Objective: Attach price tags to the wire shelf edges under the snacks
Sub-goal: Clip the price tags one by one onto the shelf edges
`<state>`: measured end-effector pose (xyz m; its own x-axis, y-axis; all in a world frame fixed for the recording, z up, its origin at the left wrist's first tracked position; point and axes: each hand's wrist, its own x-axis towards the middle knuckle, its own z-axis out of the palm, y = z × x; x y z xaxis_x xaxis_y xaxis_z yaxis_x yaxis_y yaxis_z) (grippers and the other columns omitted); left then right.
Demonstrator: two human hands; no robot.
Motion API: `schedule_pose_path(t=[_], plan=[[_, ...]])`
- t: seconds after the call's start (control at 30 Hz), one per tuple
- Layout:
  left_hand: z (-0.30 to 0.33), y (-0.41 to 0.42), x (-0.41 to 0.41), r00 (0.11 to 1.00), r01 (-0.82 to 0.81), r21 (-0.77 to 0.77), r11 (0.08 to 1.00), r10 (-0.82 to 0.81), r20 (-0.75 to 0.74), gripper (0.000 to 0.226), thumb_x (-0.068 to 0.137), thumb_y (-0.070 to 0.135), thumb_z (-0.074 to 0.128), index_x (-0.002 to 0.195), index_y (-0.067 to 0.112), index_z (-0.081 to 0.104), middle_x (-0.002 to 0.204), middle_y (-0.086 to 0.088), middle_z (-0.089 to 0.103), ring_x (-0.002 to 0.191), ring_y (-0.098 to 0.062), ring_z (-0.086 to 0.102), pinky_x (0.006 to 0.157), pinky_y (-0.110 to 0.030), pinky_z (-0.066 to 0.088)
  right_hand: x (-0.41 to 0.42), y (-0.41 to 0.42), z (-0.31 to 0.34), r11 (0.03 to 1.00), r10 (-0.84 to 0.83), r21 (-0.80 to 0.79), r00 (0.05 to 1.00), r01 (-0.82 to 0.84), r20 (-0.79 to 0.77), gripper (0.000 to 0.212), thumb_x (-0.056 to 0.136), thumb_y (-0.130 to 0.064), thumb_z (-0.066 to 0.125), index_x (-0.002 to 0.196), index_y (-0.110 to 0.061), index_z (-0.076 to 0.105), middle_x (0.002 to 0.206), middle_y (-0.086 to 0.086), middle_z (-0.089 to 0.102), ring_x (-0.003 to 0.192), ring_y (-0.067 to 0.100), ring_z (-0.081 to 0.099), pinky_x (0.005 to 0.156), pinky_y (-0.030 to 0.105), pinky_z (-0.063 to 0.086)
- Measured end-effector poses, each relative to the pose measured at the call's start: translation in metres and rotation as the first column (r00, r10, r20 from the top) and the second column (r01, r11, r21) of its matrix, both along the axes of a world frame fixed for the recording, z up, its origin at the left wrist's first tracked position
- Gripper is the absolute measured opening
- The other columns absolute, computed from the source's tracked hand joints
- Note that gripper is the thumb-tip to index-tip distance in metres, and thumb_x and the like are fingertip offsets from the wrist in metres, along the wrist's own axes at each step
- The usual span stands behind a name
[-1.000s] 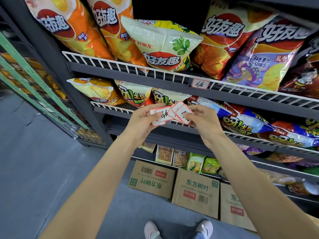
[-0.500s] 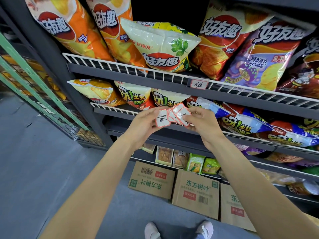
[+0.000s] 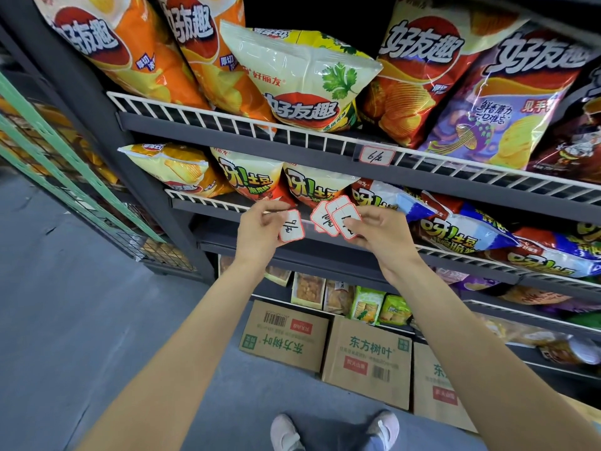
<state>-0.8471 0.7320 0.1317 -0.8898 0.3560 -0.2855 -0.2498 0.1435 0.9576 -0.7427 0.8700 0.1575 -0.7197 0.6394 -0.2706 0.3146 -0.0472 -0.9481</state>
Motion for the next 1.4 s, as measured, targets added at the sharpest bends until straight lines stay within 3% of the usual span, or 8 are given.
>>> schedule_pose_path(t=[0.07,0.2,0.33,0.5,0.7,0.93,1.27,1.4], plan=[[0.001,0.004,0.002,0.997,-0.037,-0.006,0.999,0.037,-0.061,0.021,0.096,0.002,0.043,0.096,0.016,0.059,0.094,0.003,0.063,0.093,-0.014,0.063,0.075,-0.036,0.059,-0.001,0.000,0.002,1.000,-0.008,-0.001,1.000,0.008,-0.007,0.011,0.089,-0.005,0.060,0.093,-0.014,0.065,0.088,-0.003,0.070,0.086,0.010,0.068,0.064,0.017,0.056],[0.011,0.014,0.014,0.990,0.138,0.075,0.988,-0.134,-0.045,0.032,0.098,0.003,0.036,0.090,0.020,0.062,0.109,-0.009,0.065,0.099,-0.017,0.065,0.074,-0.026,0.058,-0.004,-0.001,0.003,1.000,-0.023,0.006,1.000,0.023,0.006,0.010,0.088,-0.004,0.061,0.088,-0.013,0.065,0.089,0.002,0.070,0.084,0.012,0.069,0.065,0.020,0.057],[0.013,0.018,0.015,0.975,0.218,0.074,0.973,-0.214,-0.057,0.017,0.094,0.009,0.052,0.100,0.020,0.062,0.106,-0.005,0.068,0.098,-0.015,0.066,0.076,-0.028,0.058,-0.005,0.000,0.004,0.998,-0.039,0.050,0.999,0.038,0.025,0.014,0.086,-0.005,0.064,0.080,-0.018,0.063,0.091,0.003,0.070,0.085,0.013,0.069,0.067,0.023,0.058],[0.011,0.015,0.007,0.984,0.144,-0.025,0.989,-0.146,-0.105,0.016,0.087,0.010,0.064,0.084,0.025,0.059,0.101,-0.007,0.070,0.093,-0.016,0.069,0.074,-0.037,0.059,-0.001,0.002,0.007,1.000,0.013,-0.001,1.000,-0.013,-0.008,0.014,0.090,-0.002,0.057,0.087,-0.014,0.065,0.091,0.005,0.071,0.072,0.009,0.070,0.068,0.022,0.058],[0.012,0.011,0.003,0.989,0.030,-0.059,0.998,-0.038,-0.143,0.011,0.084,0.017,0.069,0.082,0.018,0.059,0.081,0.004,0.066,0.074,-0.002,0.062,0.054,-0.007,0.047,-0.002,0.009,0.008,0.992,-0.079,-0.099,0.997,0.078,-0.010,0.020,0.091,-0.005,0.057,0.110,-0.002,0.062,0.105,0.014,0.069,0.082,0.020,0.070,0.078,0.031,0.057],[0.016,0.013,0.006,0.988,0.156,-0.020,0.988,-0.157,-0.015,0.008,0.085,0.016,0.067,0.078,0.019,0.064,0.086,-0.002,0.071,0.082,-0.015,0.067,0.072,-0.035,0.056,-0.007,0.000,0.011,1.000,0.018,0.016,1.000,-0.018,0.015,0.015,0.089,-0.006,0.061,0.081,-0.018,0.062,0.089,0.005,0.071,0.070,0.010,0.069,0.060,0.020,0.055],[0.016,0.005,0.003,0.987,0.162,-0.018,0.987,-0.162,0.000,0.010,0.091,0.012,0.059,0.084,0.015,0.065,0.089,-0.004,0.070,0.088,-0.019,0.068,0.076,-0.037,0.059,-0.004,0.005,0.011,0.992,-0.128,0.010,0.992,0.129,-0.014,0.015,0.089,-0.005,0.061,0.081,-0.018,0.060,0.091,0.006,0.070,0.081,0.016,0.068,0.058,0.018,0.056],[0.017,0.006,0.003,0.987,0.154,-0.020,0.988,-0.154,-0.033,0.016,0.092,0.012,0.057,0.080,0.019,0.064,0.085,-0.001,0.070,0.083,-0.016,0.068,0.072,-0.035,0.058,-0.002,0.004,0.011,0.995,-0.051,0.088,0.999,0.050,0.013,0.011,0.087,-0.007,0.063,0.083,-0.017,0.062,0.089,0.003,0.070,0.077,0.010,0.068,0.057,0.017,0.055]])
